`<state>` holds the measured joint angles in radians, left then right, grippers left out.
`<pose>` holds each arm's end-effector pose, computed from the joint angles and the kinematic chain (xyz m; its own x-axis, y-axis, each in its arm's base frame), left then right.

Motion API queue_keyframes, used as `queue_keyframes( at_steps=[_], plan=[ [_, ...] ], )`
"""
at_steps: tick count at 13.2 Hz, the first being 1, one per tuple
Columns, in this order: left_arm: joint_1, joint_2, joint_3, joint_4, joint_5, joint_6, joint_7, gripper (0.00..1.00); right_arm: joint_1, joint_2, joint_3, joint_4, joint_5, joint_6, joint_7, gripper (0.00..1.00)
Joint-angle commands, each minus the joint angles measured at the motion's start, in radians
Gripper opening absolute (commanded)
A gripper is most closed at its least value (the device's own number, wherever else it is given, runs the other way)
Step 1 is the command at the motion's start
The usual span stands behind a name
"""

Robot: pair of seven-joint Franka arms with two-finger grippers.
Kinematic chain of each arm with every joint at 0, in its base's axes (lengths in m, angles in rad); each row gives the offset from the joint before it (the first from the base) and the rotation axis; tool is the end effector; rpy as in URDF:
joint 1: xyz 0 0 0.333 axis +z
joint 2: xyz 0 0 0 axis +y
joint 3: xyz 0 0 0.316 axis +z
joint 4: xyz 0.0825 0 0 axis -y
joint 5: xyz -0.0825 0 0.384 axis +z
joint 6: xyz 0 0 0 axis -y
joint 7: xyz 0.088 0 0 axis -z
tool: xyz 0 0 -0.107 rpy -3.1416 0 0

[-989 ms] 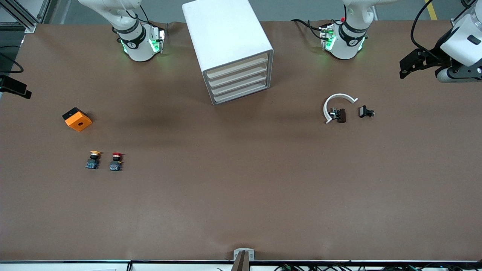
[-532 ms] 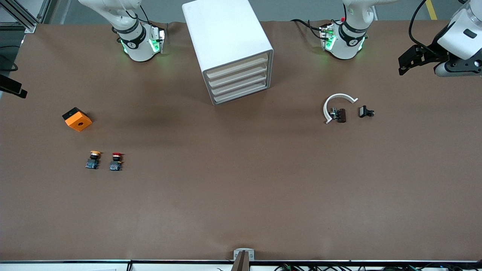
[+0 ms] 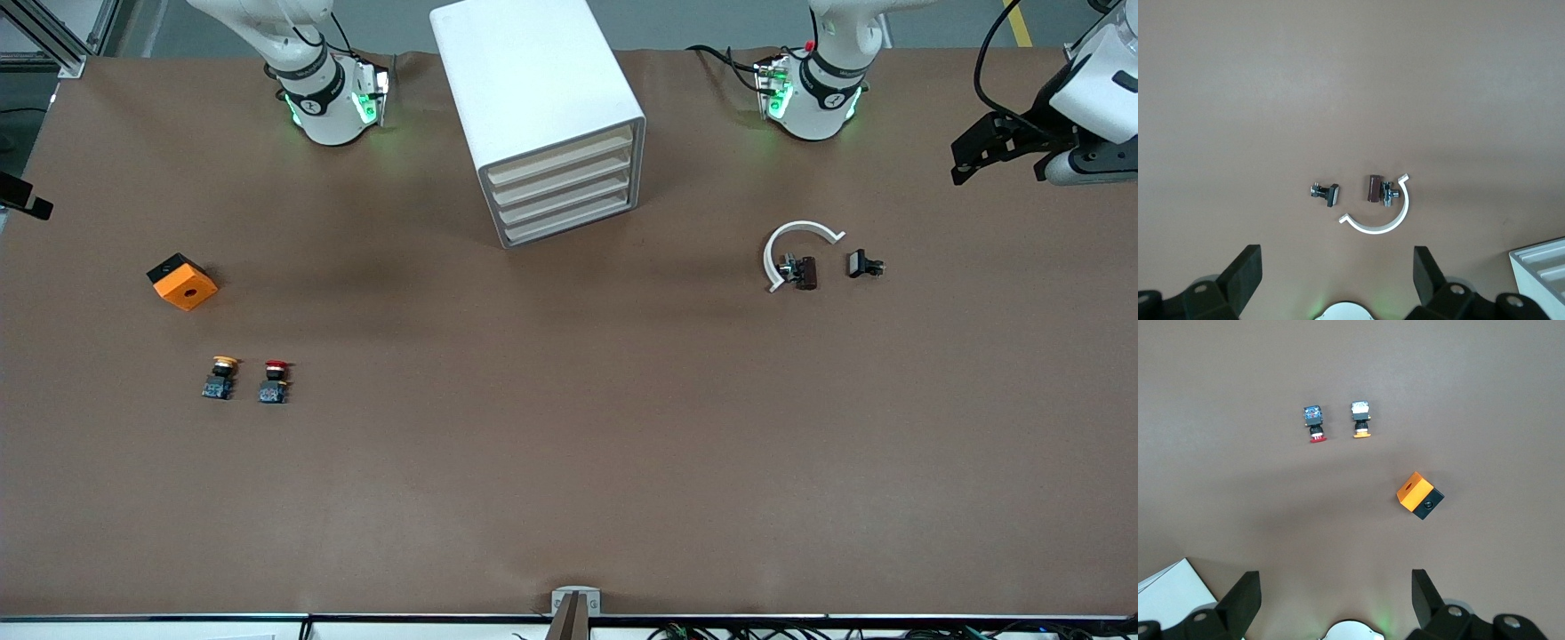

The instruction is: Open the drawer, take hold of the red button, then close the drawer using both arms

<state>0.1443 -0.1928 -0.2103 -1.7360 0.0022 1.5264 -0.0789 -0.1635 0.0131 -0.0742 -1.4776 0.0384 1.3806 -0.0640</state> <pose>0.4878 -0.0425 0.6413 0.9997 0.0176 -0.0175 0.0168 -0.9989 -0.0437 0.5245 -0.1220 0.6449 0.9806 -0.1645 -0.1071 -0.1699 -0.9845 -0.0442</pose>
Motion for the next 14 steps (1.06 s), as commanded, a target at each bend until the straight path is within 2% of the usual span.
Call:
queue_keyframes(
  at_steps=[1,4,7,14],
  plan=[
    [0.034,-0.014,-0.008,-0.014,-0.022,0.035,0.021,1.0,-0.008,-0.021,0.013,0.008,-0.002,-0.017,0.006,1.0],
    [0.037,0.001,-0.007,0.001,-0.047,0.037,0.01,1.0,-0.001,-0.041,0.016,0.013,0.006,-0.009,-0.002,1.0],
    [0.035,0.027,-0.007,0.03,-0.044,0.034,0.005,1.0,0.05,-0.061,-0.012,0.0,-0.005,-0.012,-0.034,1.0],
    [0.035,0.061,-0.007,0.081,-0.033,0.027,0.005,1.0,0.071,-0.176,-0.012,-0.141,-0.011,0.024,-0.03,1.0]
  ],
)
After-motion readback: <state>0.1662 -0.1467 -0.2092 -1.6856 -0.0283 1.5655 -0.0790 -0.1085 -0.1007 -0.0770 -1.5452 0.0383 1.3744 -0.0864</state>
